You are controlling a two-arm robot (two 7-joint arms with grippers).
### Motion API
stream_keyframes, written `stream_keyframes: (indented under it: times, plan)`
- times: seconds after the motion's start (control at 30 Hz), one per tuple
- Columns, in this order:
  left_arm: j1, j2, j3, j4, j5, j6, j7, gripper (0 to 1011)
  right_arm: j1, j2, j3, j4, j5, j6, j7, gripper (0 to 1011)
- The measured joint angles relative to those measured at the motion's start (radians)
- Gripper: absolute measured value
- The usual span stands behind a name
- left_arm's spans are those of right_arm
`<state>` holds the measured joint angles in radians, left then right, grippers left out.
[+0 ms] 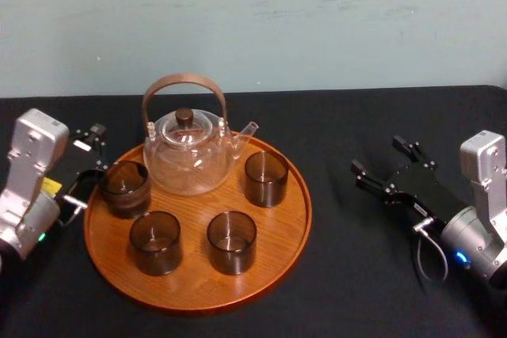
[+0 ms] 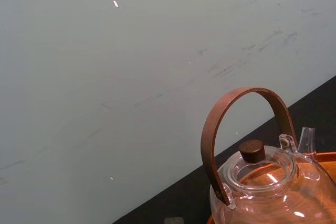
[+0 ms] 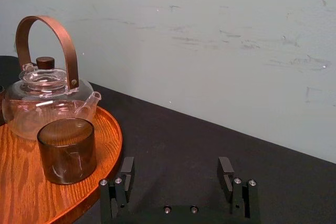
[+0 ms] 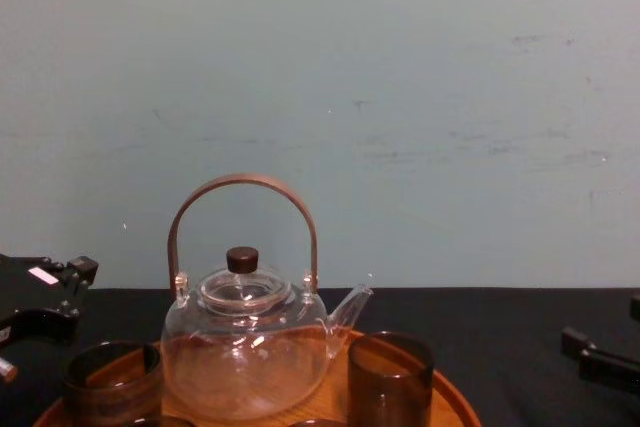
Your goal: Pick up the glass from the table and place it on the tray.
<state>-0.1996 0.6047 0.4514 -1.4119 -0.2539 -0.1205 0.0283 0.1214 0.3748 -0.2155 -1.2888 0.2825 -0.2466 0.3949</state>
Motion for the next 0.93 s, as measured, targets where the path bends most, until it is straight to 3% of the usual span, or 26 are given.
stream_keyframes:
  times: [0.93]
  plan:
    - [0.0,0.0,0.0,0.0,0.0,0.0,0.0,0,0.0,0.0,0.0,0.0,0.0,0.0,0.0,1002]
